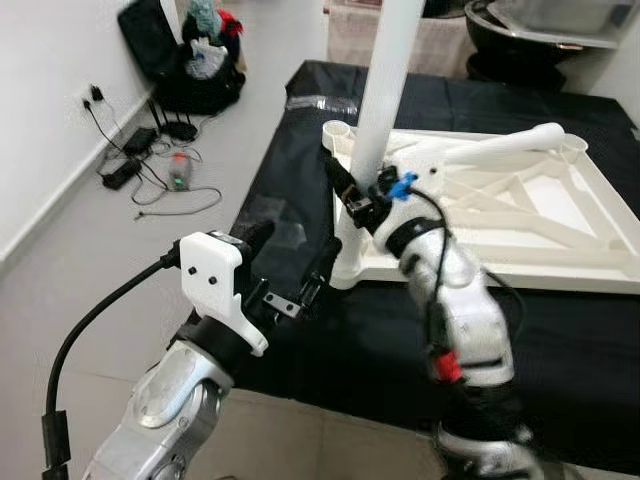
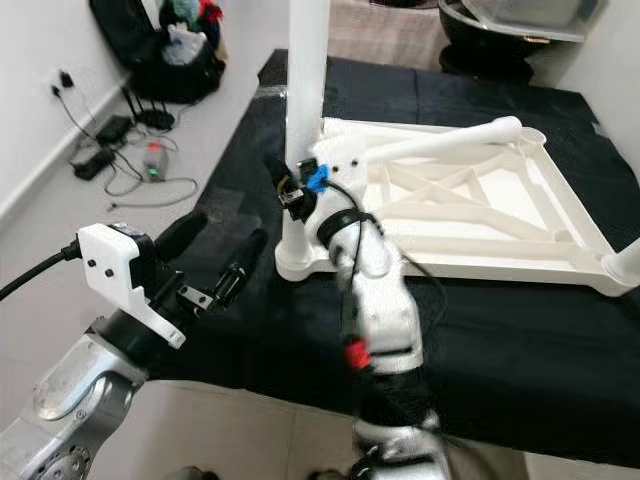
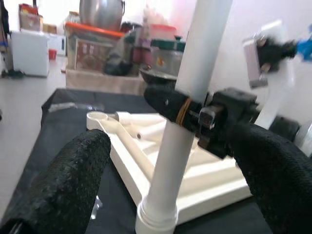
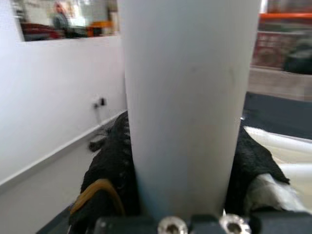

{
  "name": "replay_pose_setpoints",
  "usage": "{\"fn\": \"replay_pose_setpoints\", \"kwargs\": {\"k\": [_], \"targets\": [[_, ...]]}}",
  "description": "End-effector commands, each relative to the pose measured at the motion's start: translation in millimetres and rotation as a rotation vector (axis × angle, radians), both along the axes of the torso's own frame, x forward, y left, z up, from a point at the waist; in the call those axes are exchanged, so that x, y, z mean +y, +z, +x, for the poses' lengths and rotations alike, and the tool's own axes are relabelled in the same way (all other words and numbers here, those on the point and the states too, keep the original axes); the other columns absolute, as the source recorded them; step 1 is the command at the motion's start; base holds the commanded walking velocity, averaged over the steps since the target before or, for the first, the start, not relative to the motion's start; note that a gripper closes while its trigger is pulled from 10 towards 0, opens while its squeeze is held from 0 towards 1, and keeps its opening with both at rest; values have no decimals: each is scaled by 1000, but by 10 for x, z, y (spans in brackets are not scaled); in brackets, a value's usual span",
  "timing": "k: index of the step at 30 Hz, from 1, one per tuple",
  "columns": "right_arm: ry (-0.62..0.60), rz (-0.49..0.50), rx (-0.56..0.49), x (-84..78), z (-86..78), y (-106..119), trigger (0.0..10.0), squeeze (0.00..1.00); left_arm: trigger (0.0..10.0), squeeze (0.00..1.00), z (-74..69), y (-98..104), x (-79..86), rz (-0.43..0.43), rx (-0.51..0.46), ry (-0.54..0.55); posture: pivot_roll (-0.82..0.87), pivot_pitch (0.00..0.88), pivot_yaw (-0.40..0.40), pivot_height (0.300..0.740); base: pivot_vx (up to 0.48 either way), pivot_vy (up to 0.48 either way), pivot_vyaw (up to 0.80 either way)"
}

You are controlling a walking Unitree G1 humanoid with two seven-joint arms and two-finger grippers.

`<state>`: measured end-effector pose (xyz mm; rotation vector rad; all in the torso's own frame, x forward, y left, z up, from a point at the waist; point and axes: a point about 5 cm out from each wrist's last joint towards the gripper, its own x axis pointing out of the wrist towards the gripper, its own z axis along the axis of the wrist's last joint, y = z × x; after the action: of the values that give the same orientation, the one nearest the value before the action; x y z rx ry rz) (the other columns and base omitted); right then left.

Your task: Building children table

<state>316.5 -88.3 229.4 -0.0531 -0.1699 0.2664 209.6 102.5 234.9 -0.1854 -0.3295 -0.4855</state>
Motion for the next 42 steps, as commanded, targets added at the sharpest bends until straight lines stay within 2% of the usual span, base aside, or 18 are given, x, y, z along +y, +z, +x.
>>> {"fn": "replay_pose_setpoints", "kwargs": {"k": [1,2,3,4,10,11,12,13,15,19,23,24,26,27,34,35,36,42], "targets": [[-74,-75,254,-51,20,-586,0,0,10000,0,35,-24,1,14,1,1,52,109,-81,740,0,0,0],[-60,-83,253,-38,54,-552,5176,0,10000,0,42,-27,-5,12,1,2,45,108,-76,740,0,0,0],[-60,-83,253,-38,54,-552,5176,0,10000,0,42,-27,-5,12,1,2,45,108,-76,740,0,0,0],[-33,-120,250,-40,79,-507,10000,0,10000,0,39,-31,-15,7,2,4,40,116,-74,740,0,0,0],[62,-89,188,-61,84,-401,10000,0,10000,0,16,-44,-27,0,12,0,33,133,-65,740,0,0,0],[72,-58,176,-68,52,-358,10000,1000,10000,0,3,-48,-30,-2,15,-3,34,135,-65,740,0,0,0],[72,-58,176,-68,52,-358,10000,1000,10000,0,3,-48,-30,-2,15,-3,34,135,-65,740,0,0,0],[214,-16,137,-59,52,-260,10000,1000,10000,0,-9,-57,-20,-1,22,-5,37,161,-62,740,0,0,0],[297,-15,85,-107,66,-149,10000,1000,10000,0,-25,-63,-8,0,29,-5,41,175,-60,740,0,0,0],[580,-139,-27,-330,111,142,10000,1000,10000,0,-89,-79,-2,0,54,-2,61,219,-57,740,0,0,0],[621,-183,-34,-385,133,181,10000,1000,10000,0,-104,-83,-10,0,59,-2,63,223,-57,740,0,0,0],[661,-200,-32,-424,158,212,10000,914,10000,0,-121,-81,-18,-1,63,-3,72,237,-54,740,0,0,0],[661,-200,-32,-424,158,212,10000,914,10000,0,-121,-81,-18,-1,63,-3,72,237,-54,740,0,0,0],[749,-226,-7,-505,240,246,10000,0,10000,0,-169,-82,-39,1,78,-11,91,264,-44,740,0,0,0],[773,-217,-17,-614,392,320,10000,0,10000,0,-216,-64,-38,11,89,-23,113,285,-25,740,0,0,0],[772,-206,-32,-619,432,359,2431,0,10000,0,-228,-58,-33,16,91,-28,125,292,-14,740,0,0,0],[815,-182,-46,-600,459,403,0,0,10000,0,-241,-50,-18,24,94,-32,128,293,-10,740,0,0,0],[858,-183,-47,-583,433,397,0,0,10000,0,-230,-37,-6,28,91,-31,123,288,-13,740,0,0,0]]}}
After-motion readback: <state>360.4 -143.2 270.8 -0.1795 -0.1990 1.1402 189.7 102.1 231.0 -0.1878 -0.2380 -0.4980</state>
